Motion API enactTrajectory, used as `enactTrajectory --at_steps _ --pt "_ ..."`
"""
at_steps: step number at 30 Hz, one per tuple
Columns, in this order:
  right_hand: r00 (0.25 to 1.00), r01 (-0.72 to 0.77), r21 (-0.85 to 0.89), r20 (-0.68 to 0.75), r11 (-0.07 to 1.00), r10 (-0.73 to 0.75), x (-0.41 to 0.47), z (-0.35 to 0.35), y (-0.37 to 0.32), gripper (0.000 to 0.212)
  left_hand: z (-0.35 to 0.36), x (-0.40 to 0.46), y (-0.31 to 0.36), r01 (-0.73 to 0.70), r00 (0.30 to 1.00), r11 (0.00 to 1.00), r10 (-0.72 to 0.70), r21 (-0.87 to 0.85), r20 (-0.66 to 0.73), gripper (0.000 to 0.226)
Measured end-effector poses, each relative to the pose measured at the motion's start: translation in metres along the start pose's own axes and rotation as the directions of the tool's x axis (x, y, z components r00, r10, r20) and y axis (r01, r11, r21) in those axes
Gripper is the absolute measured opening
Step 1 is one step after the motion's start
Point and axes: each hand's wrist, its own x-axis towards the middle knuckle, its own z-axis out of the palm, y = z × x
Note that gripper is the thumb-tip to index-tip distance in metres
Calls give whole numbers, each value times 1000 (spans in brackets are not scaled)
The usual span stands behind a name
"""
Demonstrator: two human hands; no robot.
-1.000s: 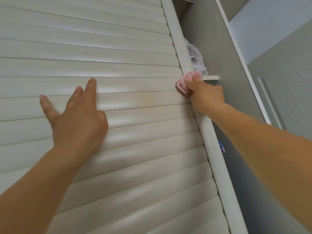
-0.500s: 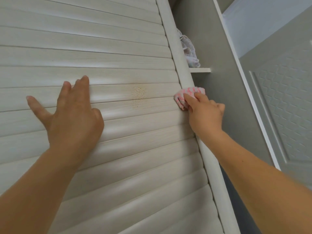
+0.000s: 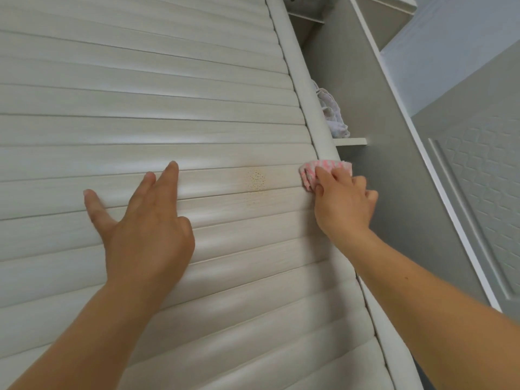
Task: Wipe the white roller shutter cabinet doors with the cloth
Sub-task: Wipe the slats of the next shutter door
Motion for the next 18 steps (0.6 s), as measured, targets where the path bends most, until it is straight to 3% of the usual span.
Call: enactTrajectory --at_steps 7,13,18 --pt "1000 -15 112 -17 994 17 -3 1 -53 39 -1 2 -4 -22 1000 998 21 -53 -21 69" --pt "984 173 191 -68 966 -163 -32 -4 -104 38 3 4 -8 -36 998 996 32 -80 -52 71" --pt "955 298 218 -57 929 -293 -51 -11 -137 39 -1 2 -12 -45 997 976 30 -212 -74 76"
